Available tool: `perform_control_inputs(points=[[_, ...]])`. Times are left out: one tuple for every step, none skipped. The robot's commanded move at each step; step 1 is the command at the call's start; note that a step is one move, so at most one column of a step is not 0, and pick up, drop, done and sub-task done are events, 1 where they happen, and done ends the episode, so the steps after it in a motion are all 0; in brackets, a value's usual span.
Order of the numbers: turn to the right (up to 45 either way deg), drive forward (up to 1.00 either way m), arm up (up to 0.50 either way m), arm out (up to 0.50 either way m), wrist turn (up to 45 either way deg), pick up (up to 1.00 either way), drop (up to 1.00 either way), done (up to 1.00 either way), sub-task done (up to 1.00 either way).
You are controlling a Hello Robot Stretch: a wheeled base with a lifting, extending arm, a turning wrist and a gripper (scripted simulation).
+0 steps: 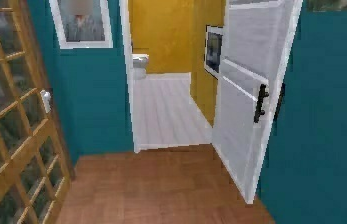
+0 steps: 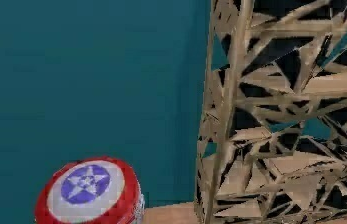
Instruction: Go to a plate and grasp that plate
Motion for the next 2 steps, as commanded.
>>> perform_control_inputs(points=[[0.0,1.00,0.00,0.00,0.0,0.00,0.00,0.00,0.00],[0.0,1.00,0.00,0.00,0.0,0.00,0.00,0.00,0.00]])
